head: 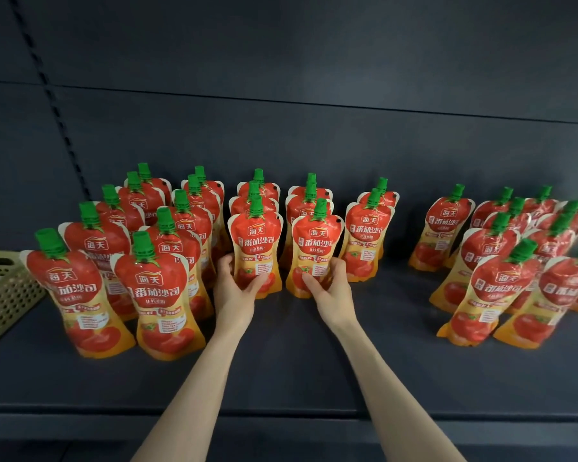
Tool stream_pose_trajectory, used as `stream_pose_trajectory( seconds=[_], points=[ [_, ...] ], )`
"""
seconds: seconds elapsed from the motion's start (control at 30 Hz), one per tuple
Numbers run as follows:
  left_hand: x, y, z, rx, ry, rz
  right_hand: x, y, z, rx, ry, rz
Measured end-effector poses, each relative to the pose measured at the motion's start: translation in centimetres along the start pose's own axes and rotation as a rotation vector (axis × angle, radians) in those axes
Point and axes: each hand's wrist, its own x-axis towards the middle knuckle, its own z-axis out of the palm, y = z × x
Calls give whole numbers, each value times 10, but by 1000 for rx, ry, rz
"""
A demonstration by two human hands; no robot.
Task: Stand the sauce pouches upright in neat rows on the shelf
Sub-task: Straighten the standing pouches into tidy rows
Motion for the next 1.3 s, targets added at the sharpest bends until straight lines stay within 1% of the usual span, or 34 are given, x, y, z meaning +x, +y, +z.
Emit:
stream_pose_trajectory(
  seconds=[0.13, 0.2, 0.47, 0.97, 1.3],
  points=[
    [1, 2, -3, -18, -6, 32, 2, 5, 1, -117, -9, -7],
    [0, 3, -4, -1, -13, 30, 2, 3, 2, -137, -12, -6],
    [-2, 1, -4, 37, 21, 17, -2, 0, 1, -123, -34, -14],
    [1, -4, -4, 96, -23, 37, -3, -5, -2, -129, -95, 15],
    [-1, -1, -3, 115, -16, 42, -5, -5, -2, -150, -81, 16]
  ],
)
